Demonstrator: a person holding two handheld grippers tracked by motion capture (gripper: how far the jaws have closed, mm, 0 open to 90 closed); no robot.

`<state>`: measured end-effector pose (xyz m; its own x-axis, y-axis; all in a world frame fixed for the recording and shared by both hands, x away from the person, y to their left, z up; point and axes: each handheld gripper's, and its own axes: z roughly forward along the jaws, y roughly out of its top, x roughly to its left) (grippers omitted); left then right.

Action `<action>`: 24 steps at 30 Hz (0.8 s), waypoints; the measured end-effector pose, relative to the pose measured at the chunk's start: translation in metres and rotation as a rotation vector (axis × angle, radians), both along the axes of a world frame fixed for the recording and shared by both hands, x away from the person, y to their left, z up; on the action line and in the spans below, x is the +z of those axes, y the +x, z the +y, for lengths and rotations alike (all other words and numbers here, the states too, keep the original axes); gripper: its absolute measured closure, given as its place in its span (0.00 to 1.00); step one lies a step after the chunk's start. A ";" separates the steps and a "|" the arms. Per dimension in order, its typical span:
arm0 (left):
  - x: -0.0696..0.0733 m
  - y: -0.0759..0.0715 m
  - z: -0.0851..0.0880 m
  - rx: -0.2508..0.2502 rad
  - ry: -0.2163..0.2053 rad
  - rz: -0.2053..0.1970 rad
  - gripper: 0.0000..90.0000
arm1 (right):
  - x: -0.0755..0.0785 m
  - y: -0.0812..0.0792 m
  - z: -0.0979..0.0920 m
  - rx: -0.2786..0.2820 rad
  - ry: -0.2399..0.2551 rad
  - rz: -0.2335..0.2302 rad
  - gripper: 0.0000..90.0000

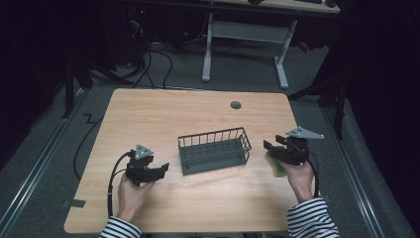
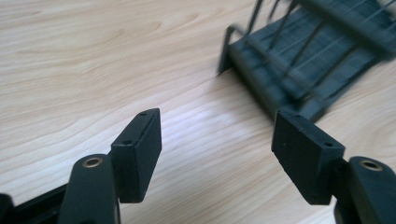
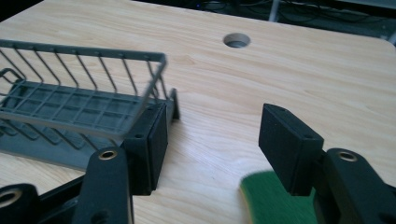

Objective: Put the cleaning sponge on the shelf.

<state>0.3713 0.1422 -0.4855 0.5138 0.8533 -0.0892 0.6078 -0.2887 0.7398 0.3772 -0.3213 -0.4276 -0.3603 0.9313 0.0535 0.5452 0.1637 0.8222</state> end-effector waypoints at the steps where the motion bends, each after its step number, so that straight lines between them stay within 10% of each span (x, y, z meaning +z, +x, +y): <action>1: -0.003 0.001 0.001 0.004 0.004 0.004 0.38 | -0.001 -0.001 -0.003 -0.006 0.004 0.000 0.47; 24: -0.044 0.007 0.019 0.074 0.070 0.029 0.36 | -0.050 0.009 -0.047 -0.090 -0.080 0.182 0.33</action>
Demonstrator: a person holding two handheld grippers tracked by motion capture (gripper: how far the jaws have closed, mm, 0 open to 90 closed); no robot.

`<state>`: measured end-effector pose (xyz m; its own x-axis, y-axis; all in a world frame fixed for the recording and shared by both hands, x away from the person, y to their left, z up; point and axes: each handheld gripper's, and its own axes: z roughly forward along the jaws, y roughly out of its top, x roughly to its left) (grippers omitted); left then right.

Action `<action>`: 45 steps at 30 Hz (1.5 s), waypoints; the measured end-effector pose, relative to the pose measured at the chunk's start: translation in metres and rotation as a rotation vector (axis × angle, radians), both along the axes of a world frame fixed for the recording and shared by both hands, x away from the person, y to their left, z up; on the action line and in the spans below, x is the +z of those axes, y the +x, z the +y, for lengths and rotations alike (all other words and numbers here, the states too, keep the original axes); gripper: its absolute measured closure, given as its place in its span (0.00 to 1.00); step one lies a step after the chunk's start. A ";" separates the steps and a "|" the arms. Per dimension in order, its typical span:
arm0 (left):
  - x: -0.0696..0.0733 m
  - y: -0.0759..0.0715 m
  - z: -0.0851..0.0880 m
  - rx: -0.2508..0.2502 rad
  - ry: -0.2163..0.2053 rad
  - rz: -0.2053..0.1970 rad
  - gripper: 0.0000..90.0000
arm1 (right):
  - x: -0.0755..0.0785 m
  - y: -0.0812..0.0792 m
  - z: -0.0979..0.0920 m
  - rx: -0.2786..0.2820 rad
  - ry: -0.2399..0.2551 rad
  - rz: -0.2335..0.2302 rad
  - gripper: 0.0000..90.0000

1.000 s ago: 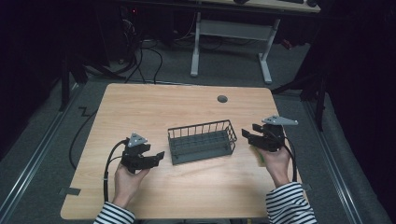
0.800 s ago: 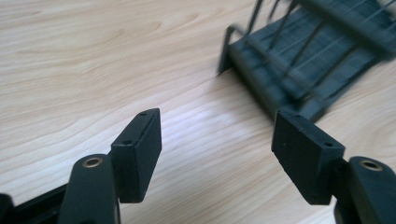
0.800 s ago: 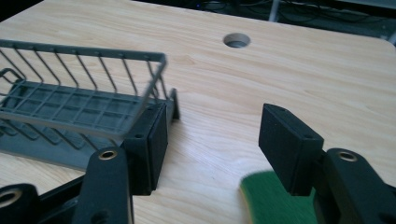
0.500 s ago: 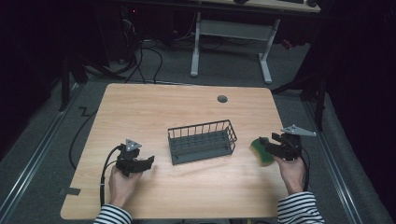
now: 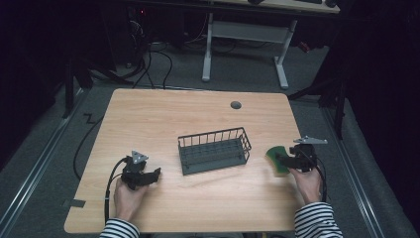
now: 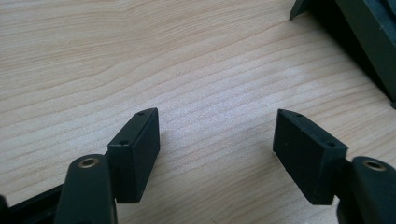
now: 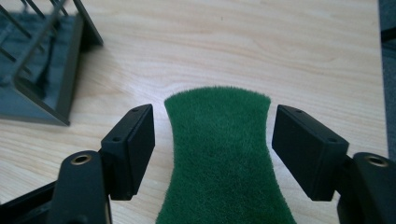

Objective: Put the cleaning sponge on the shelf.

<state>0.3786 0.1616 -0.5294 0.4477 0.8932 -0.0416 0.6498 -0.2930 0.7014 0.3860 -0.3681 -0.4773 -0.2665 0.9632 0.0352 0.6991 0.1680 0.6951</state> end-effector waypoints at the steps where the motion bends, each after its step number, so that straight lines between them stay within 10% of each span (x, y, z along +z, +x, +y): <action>1: 0.000 0.000 0.000 0.000 0.000 0.000 0.36 | 0.000 0.000 0.000 0.000 0.000 0.000 0.33; 4: -0.007 -0.004 0.000 0.004 -0.004 -0.065 0.36 | -0.004 0.005 -0.001 0.012 -0.023 0.044 0.32; 22: -0.007 -0.005 0.000 0.020 -0.002 -0.069 0.36 | -0.003 0.034 0.006 0.062 -0.159 0.219 0.27; 45: -0.007 -0.005 0.000 0.021 -0.002 -0.070 0.36 | -0.014 0.041 0.007 0.076 -0.160 0.350 0.33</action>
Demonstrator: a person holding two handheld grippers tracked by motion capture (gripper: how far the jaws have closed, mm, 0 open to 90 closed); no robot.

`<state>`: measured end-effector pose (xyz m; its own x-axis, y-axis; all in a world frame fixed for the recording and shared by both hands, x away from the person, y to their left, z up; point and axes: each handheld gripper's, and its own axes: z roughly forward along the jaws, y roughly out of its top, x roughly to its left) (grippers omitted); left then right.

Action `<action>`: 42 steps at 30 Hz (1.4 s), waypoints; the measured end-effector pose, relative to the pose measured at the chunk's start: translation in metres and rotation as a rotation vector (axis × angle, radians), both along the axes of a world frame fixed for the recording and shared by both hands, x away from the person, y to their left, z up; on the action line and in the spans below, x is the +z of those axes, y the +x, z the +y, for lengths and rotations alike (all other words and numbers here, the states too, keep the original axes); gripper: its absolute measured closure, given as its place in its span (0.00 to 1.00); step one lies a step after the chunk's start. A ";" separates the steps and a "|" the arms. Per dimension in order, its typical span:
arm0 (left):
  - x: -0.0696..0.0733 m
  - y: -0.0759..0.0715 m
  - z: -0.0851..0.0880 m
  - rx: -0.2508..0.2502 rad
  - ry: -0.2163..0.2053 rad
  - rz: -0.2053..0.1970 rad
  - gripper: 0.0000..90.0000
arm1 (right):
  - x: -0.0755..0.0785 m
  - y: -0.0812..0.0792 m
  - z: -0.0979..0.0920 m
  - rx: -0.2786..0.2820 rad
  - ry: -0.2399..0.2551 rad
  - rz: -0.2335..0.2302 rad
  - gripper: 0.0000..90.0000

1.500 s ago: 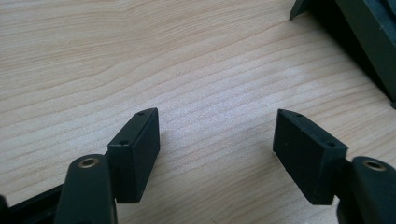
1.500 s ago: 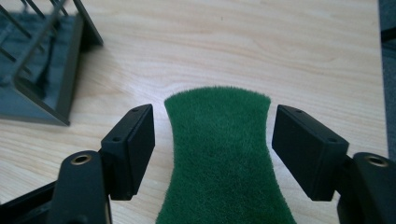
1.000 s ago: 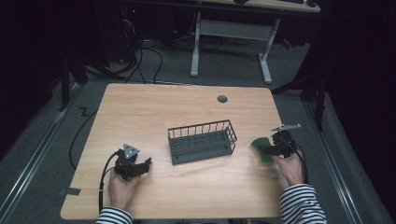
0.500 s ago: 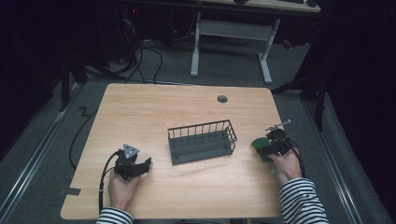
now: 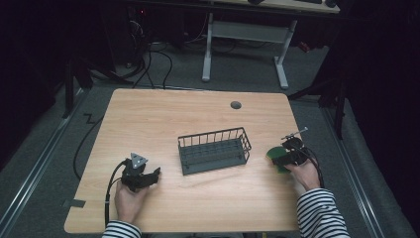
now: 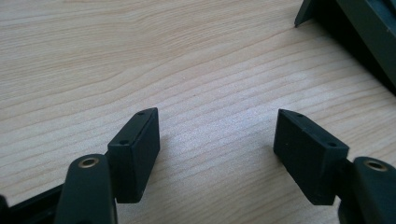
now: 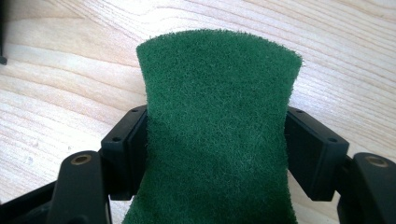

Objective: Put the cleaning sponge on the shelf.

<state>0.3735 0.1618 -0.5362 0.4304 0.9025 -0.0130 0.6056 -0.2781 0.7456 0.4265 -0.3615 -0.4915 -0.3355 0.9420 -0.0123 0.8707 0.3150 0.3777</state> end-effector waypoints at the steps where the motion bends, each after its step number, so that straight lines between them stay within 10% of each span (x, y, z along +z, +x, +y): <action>1: 0.000 0.000 0.000 -0.001 0.000 0.001 0.36 | 0.000 0.000 0.000 -0.002 0.000 -0.002 0.34; 42: 0.000 0.000 0.000 -0.001 0.002 0.000 0.35 | 0.073 -0.014 0.036 0.124 0.062 -0.145 0.34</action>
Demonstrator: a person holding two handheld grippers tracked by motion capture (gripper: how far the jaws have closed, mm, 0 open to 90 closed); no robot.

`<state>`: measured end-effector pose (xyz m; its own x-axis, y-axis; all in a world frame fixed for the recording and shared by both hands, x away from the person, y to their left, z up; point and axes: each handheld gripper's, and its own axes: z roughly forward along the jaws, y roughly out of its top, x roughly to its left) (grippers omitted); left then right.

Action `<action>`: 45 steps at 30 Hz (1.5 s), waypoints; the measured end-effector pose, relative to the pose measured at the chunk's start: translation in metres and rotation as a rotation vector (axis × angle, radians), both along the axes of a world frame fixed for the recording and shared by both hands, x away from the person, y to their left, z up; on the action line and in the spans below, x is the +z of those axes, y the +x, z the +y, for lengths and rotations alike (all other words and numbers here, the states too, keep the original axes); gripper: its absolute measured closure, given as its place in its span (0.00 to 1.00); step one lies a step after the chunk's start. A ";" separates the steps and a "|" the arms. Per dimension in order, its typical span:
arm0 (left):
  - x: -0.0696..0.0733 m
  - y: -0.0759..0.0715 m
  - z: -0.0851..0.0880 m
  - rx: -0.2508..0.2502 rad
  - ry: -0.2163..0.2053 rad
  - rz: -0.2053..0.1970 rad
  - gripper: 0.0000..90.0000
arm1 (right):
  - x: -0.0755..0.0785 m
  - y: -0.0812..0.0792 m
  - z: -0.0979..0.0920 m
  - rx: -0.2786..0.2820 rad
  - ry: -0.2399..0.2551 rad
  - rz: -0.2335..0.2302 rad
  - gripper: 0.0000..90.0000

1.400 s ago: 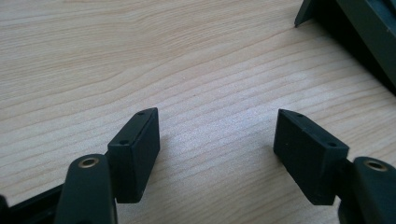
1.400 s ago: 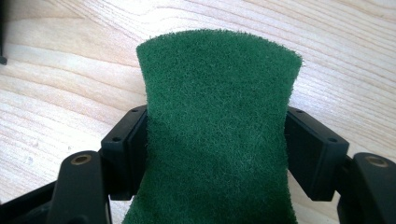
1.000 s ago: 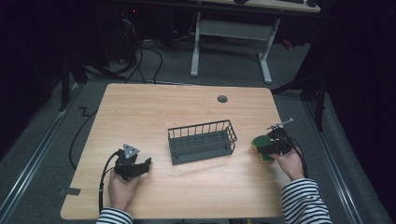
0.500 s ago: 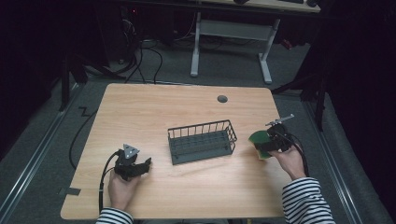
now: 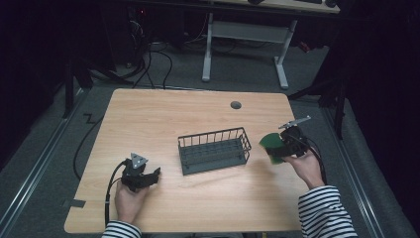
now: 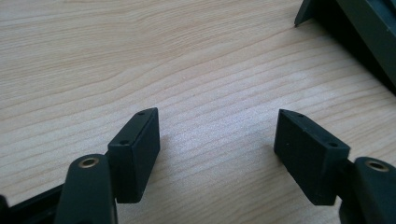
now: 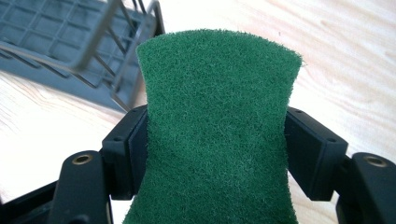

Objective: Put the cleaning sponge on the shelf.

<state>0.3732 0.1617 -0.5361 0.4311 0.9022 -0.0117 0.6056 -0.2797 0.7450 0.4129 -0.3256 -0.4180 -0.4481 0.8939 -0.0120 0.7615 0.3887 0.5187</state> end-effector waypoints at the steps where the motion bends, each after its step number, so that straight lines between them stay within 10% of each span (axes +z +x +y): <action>1: 0.000 0.000 0.000 0.000 0.000 0.000 0.35 | 0.002 0.000 0.001 0.005 0.008 -0.006 0.34; 28: 0.000 0.000 0.000 0.001 0.000 0.000 0.35 | 0.048 0.015 0.063 0.138 0.043 -0.073 0.34; 45: 0.000 -0.001 0.000 -0.002 -0.002 -0.001 0.36 | 0.039 0.045 0.121 0.187 0.051 -0.026 0.34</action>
